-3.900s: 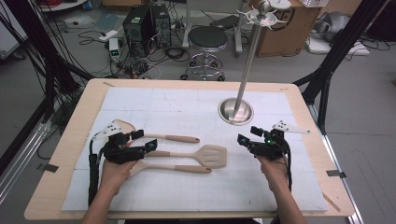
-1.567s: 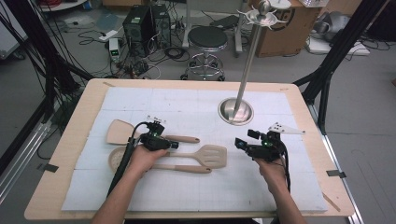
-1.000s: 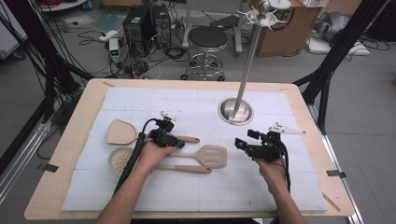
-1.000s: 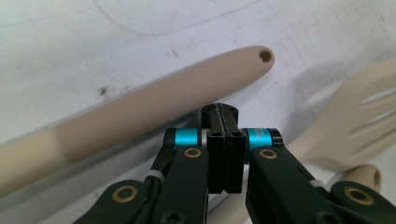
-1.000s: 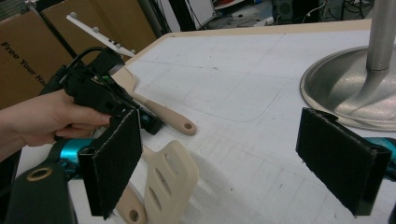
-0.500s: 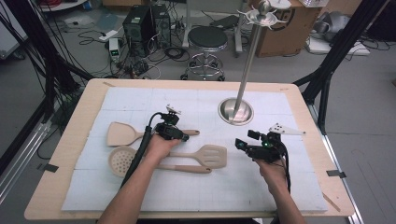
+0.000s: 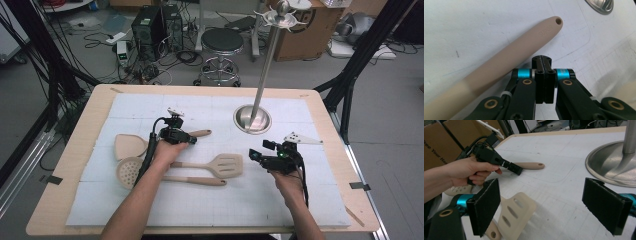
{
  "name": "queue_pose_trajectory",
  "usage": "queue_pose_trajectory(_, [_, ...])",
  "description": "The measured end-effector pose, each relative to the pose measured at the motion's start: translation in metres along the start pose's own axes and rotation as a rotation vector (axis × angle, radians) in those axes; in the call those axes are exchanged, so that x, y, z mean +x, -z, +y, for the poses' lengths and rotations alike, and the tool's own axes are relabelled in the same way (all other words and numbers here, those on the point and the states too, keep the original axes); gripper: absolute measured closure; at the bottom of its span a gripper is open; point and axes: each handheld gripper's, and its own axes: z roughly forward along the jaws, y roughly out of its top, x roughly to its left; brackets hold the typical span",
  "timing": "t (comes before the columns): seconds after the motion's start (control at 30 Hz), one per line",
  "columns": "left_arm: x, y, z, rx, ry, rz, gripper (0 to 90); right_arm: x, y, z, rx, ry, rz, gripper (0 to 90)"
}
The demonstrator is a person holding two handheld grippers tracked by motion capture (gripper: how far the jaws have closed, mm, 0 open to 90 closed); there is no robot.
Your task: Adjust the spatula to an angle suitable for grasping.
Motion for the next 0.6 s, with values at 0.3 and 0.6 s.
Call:
queue_pose_trajectory(0.3, [0.006,0.004,0.007,-0.008,0.011,0.009,90.0,-0.003,-0.008,0.000,0.012,-0.010,0.005,14.6])
queue_pose_trajectory(0.6, [0.006,0.003,0.029,0.001,-0.008,0.021,90.0,-0.004,-0.003,0.000,0.005,-0.016,0.004,14.6])
